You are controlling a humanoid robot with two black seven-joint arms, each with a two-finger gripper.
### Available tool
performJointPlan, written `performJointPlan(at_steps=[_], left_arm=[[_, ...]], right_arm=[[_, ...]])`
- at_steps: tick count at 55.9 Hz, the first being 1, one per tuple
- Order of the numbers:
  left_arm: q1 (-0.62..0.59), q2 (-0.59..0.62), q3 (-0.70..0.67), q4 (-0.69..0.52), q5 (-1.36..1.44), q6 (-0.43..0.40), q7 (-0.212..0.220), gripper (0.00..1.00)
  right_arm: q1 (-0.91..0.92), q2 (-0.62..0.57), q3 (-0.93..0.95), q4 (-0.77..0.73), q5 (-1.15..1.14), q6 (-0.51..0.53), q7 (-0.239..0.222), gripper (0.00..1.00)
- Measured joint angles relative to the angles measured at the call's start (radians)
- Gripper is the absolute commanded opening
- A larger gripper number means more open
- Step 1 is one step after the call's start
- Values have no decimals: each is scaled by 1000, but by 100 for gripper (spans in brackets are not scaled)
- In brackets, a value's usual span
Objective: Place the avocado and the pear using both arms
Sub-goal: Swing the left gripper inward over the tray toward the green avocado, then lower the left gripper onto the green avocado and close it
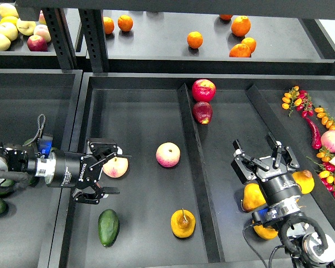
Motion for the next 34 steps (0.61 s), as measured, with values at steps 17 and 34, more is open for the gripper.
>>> performJointPlan(at_steps=[17, 34], left_arm=[[-260, -13, 328, 47, 97, 0, 0, 100], [-321, -84, 483, 81, 221, 0, 0, 100]], right_arm=[[61, 0, 47, -2, 1, -99, 1, 100], [109, 0, 45, -5, -1, -141, 3, 100]])
